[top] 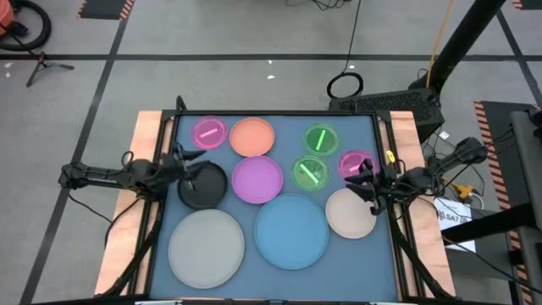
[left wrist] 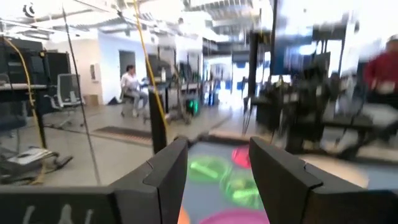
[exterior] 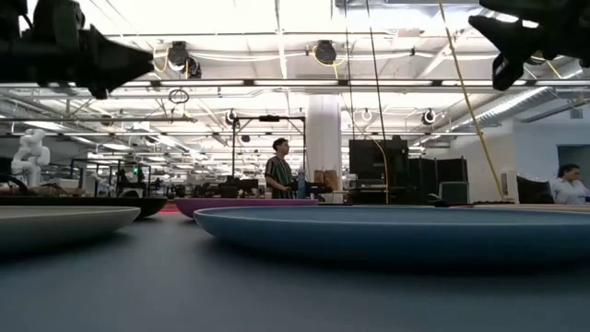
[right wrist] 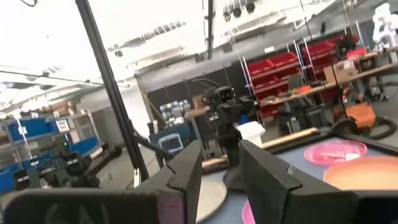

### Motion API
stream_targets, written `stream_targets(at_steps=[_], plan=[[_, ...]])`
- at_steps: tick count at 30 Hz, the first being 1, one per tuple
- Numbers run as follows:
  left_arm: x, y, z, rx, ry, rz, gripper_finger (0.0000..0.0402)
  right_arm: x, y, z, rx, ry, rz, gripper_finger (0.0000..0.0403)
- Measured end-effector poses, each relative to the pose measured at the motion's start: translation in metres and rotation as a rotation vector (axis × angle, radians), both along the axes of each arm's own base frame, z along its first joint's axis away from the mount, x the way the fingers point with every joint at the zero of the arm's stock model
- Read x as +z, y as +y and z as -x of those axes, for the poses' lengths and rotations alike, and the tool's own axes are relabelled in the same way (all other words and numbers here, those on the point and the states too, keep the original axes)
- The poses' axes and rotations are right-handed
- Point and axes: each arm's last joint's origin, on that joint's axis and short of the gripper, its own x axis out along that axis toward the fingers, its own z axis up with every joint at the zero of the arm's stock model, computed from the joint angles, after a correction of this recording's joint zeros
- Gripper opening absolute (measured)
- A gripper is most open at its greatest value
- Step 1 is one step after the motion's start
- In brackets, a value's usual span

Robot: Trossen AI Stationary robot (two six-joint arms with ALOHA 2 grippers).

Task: Stack plastic plates
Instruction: Stack the blue plate on top of the gray plate

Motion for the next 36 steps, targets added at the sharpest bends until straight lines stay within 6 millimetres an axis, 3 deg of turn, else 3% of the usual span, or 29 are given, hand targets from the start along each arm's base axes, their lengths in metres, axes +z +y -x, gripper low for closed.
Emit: stream_targets(at_steps=[4, 15, 22, 30, 36], plan=[[0.007, 0.000, 0.002, -0.015, -0.102, 0.069, 0.0179, -0.010, 0.008, -0.015, -0.014, 0.126, 0.033, 0.0102], [0.011, 0.000, 0.003, -0.099, -0.241, 0.352, 0.0179, 0.059, 0.031, -0.091, -0.186, 0.270, -0.005, 0.0102], [0.039, 0.001, 0.009, -0.126, -0.330, 0.398, 0.0179, 0.082, 0.032, -0.144, -0.227, 0.521, -0.124, 0.0102], [0.069, 0.002, 0.018, -0.096, -0.168, 0.388, 0.0179, 0.080, 0.030, -0.211, -0.113, 0.615, -0.174, 0.0102], [0.072, 0.002, 0.022, -0.091, -0.061, 0.437, 0.0179, 0.071, 0.036, -0.260, -0.057, 0.659, -0.149, 0.0102]])
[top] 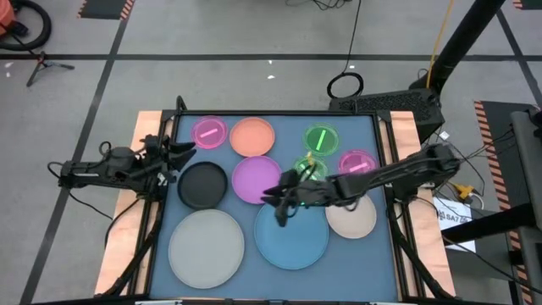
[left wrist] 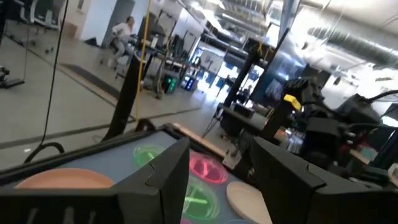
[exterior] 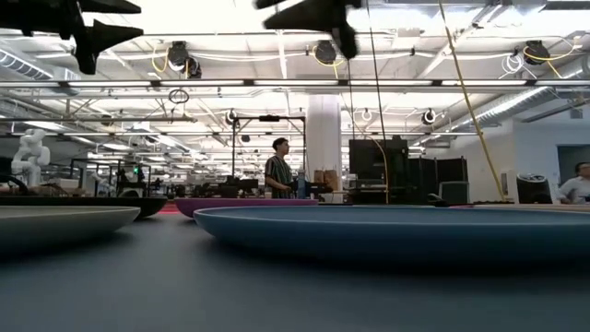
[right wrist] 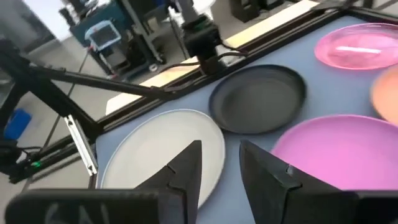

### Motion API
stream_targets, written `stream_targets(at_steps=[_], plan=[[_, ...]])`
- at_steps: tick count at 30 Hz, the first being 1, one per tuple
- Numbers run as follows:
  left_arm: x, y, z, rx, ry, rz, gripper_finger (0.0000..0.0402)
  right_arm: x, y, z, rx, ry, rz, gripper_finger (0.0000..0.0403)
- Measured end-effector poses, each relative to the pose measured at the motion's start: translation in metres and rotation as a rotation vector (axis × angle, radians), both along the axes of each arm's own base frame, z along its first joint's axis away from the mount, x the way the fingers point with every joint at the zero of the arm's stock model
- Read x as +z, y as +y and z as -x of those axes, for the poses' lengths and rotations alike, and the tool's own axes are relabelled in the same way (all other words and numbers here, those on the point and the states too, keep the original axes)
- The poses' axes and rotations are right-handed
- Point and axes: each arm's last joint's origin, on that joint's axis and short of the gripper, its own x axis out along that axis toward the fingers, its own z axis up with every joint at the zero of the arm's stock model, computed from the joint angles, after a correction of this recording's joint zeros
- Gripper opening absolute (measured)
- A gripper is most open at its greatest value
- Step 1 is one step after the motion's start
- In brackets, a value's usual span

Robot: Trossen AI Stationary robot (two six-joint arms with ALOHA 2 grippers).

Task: Stack plastic plates
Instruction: Stack the blue plate on top of the gray plate

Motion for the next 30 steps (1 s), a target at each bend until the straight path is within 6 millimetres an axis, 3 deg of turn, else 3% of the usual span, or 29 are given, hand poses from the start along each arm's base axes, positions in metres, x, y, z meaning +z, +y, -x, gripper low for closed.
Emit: stream_targets(at_steps=[7, 14, 17, 24, 30], plan=[[0.003, 0.000, 0.000, 0.013, -0.011, -0.052, 0.0179, -0.008, 0.006, -0.053, 0.111, 0.008, 0.019, 0.0102], [0.008, 0.001, 0.002, 0.038, -0.046, -0.097, 0.0179, -0.036, 0.007, -0.084, 0.166, 0.059, 0.120, 0.0102], [0.008, 0.001, 0.002, 0.038, -0.043, -0.098, 0.0179, -0.051, 0.004, -0.089, 0.188, 0.091, 0.188, 0.0102], [0.009, 0.001, 0.002, 0.045, -0.050, -0.114, 0.0179, -0.077, 0.006, -0.096, 0.178, 0.140, 0.161, 0.0102], [0.011, 0.001, 0.002, 0.049, -0.063, -0.129, 0.0179, -0.086, 0.000, -0.103, 0.094, 0.098, 0.128, 0.0102]])
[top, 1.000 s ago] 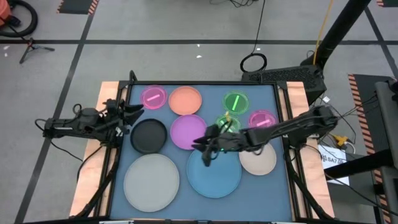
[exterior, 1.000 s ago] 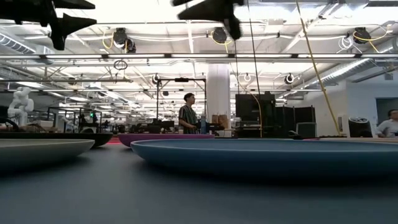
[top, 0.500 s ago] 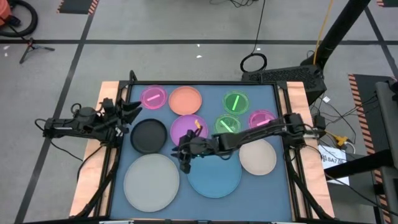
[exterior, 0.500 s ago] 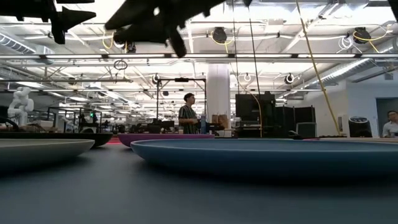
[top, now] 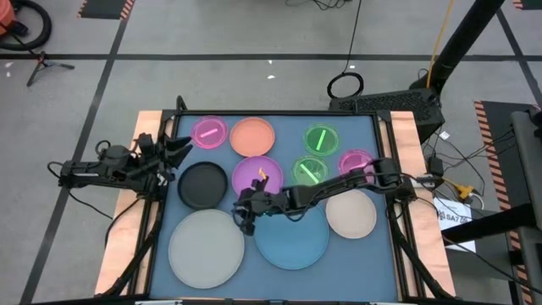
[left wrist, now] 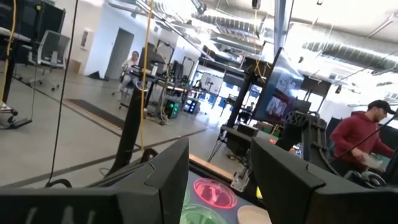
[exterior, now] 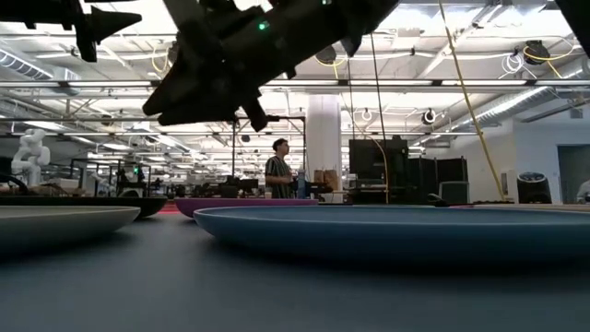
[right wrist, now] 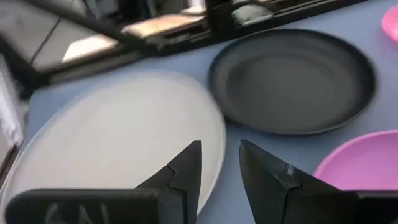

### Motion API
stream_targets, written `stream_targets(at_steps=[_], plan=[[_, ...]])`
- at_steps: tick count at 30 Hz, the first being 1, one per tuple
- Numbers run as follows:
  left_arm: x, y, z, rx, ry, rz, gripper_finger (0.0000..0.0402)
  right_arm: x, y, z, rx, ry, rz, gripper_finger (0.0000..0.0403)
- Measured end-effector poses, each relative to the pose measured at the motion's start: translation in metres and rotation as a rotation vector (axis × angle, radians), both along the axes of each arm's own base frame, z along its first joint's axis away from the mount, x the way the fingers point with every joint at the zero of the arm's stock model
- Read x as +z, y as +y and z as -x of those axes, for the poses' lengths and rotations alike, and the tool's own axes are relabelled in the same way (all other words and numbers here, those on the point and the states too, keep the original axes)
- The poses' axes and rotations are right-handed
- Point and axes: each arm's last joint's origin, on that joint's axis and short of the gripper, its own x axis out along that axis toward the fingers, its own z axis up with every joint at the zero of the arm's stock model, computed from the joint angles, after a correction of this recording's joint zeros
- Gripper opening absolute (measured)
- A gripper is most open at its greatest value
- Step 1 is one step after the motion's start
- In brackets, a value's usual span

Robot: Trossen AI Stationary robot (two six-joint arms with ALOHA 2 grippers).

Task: Stack plastic plates
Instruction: Stack the blue plate on top of the gray plate

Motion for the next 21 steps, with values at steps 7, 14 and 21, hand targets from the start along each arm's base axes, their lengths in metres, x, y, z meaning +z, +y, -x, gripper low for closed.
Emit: stream_targets(at_steps=[7, 14, 21], plan=[[0.002, 0.000, 0.001, 0.005, -0.022, 0.002, 0.0179, 0.017, 0.008, -0.008, 0.024, -0.035, -0.062, 0.0102], [0.001, 0.000, 0.000, 0.006, -0.016, 0.004, 0.0179, 0.029, 0.023, -0.023, 0.037, 0.056, 0.024, 0.0102], [0.001, 0.000, -0.001, 0.004, -0.011, 0.010, 0.0179, 0.011, 0.042, -0.038, 0.152, 0.179, 0.186, 0.0102]])
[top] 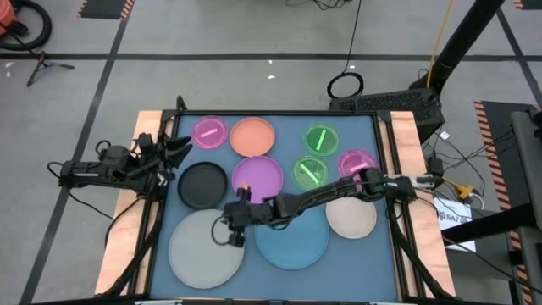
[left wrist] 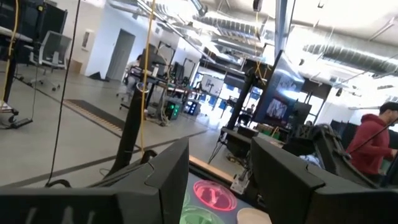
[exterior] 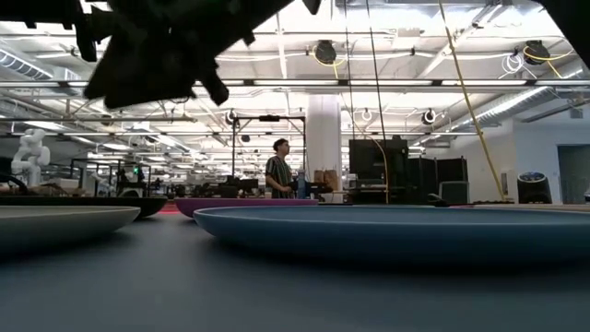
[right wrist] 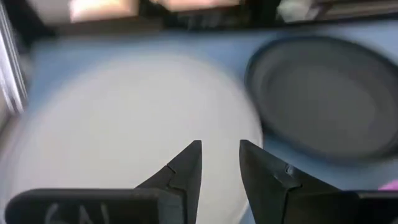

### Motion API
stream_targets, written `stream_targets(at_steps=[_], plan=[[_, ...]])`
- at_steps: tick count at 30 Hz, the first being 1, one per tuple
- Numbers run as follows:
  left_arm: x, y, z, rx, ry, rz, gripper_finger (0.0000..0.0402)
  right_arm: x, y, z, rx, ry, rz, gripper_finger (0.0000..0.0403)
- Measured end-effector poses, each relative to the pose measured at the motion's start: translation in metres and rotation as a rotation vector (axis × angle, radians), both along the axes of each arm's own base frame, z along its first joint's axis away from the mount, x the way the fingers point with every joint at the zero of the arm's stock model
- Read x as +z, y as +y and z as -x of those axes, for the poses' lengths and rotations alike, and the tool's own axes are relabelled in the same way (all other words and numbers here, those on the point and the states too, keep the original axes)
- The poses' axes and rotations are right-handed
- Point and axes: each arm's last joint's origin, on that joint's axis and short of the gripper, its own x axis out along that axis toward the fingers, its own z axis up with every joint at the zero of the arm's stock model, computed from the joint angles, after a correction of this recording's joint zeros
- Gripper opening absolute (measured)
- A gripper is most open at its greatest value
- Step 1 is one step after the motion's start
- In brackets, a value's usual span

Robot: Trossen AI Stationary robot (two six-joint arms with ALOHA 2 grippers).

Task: Stack plastic plates
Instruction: Stack the blue plate on top of the gray plate

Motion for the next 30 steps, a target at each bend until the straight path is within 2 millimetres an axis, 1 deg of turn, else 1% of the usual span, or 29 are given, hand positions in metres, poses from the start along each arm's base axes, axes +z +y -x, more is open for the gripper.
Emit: stream_targets(at_steps=[1, 5, 8, 12, 15, 19, 22, 25, 30], plan=[[0.000, 0.000, 0.000, -0.001, 0.001, 0.006, 0.0179, -0.007, 0.002, 0.000, 0.011, 0.026, 0.023, 0.0102], [-0.002, 0.000, -0.001, -0.005, 0.013, 0.019, 0.0179, -0.021, 0.003, -0.001, -0.026, 0.053, 0.096, 0.0102], [-0.003, 0.000, -0.001, -0.005, 0.022, 0.018, 0.0179, -0.026, 0.002, 0.000, -0.061, 0.078, 0.136, 0.0102], [-0.004, 0.000, -0.001, -0.006, 0.035, 0.021, 0.0179, -0.034, 0.001, 0.000, -0.067, 0.102, 0.126, 0.0106], [-0.005, 0.000, -0.001, -0.006, 0.048, 0.020, 0.0179, -0.032, 0.001, 0.000, -0.095, 0.093, 0.093, 0.0126], [-0.005, 0.000, -0.001, -0.006, 0.050, 0.020, 0.0179, -0.031, 0.001, -0.001, -0.135, 0.077, 0.046, 0.0170], [-0.006, 0.000, -0.001, -0.006, 0.052, 0.021, 0.0179, -0.032, -0.002, -0.001, -0.146, 0.091, 0.003, 0.0195], [-0.006, 0.000, -0.002, -0.006, 0.057, 0.022, 0.0179, -0.033, -0.004, -0.001, -0.155, 0.109, -0.030, 0.0205], [-0.007, 0.000, -0.002, -0.007, 0.061, 0.021, 0.0179, -0.033, -0.004, -0.001, -0.165, 0.107, -0.043, 0.0201]])
